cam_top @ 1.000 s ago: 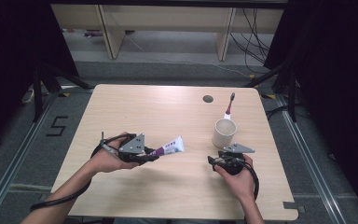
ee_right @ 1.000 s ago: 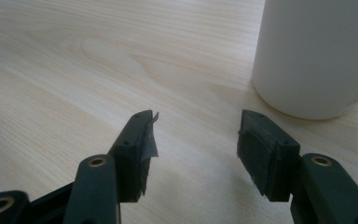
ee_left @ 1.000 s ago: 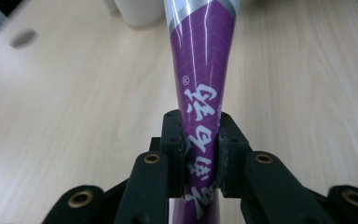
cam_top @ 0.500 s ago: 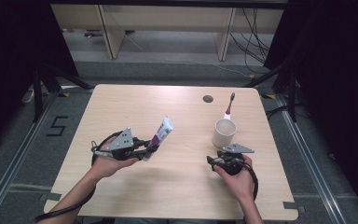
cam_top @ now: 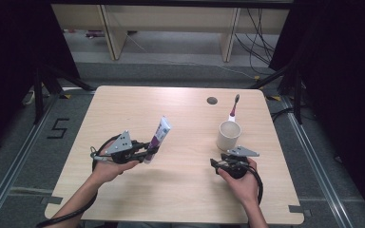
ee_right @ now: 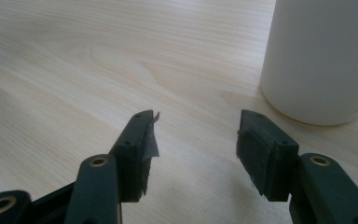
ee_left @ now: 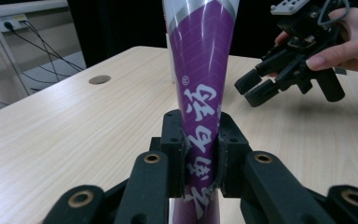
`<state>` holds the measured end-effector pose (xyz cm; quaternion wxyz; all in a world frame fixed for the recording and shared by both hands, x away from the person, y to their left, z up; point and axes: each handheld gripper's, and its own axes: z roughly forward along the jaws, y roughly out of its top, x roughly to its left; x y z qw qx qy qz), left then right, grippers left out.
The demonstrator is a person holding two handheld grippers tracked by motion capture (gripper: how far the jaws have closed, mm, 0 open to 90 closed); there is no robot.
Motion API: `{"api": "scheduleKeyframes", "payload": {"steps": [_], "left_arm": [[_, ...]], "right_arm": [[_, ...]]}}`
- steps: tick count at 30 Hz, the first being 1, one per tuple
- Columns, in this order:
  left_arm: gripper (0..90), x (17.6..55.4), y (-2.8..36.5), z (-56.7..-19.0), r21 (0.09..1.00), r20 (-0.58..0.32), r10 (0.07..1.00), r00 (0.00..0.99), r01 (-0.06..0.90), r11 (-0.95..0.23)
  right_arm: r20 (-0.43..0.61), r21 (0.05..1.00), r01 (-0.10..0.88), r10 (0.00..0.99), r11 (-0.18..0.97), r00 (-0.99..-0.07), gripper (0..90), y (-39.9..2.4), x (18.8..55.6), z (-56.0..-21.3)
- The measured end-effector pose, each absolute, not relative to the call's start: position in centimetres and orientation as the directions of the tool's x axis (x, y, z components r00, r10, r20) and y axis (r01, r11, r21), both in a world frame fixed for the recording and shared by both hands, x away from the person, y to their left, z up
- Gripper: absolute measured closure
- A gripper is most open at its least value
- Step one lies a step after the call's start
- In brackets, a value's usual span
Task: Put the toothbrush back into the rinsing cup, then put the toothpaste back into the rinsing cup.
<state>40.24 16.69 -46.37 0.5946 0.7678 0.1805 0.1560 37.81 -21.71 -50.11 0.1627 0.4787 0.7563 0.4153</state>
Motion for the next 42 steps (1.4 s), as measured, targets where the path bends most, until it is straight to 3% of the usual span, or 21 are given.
{"api": "scheduleKeyframes", "payload": {"steps": [8, 14, 27, 29, 42], "left_arm": [[76.6, 40.4, 16.8, -46.3, 0.975, 0.024, 0.489, 0.872, 0.088, -0.205], [76.6, 40.7, 16.4, -46.5, 0.977, 0.025, 0.505, 0.863, 0.086, -0.195], [76.6, 41.1, 14.6, -46.4, 0.977, 0.017, 0.510, 0.860, 0.095, -0.193], [76.5, 41.0, 14.4, -46.3, 0.977, 0.020, 0.506, 0.862, 0.090, -0.193], [76.5, 41.2, 13.2, -46.5, 0.982, 0.010, 0.503, 0.864, 0.087, -0.169]], "right_arm": [[0.123, 0.799, 0.563, 0.860, 0.210, -0.495, 46.8, -21.6, 37.7, -49.9], [0.186, 0.825, 0.546, 0.844, 0.143, -0.503, 47.6, -20.9, 37.5, -49.4], [0.241, 0.916, 0.399, 0.731, 0.047, -0.639, 45.5, -18.3, 37.5, -46.1], [0.212, 0.929, 0.365, 0.717, 0.063, -0.664, 45.2, -17.6, 37.6, -45.5], [0.222, 0.952, 0.306, 0.617, 0.032, -0.755, 43.6, -11.8, 39.3, -42.0]]}}
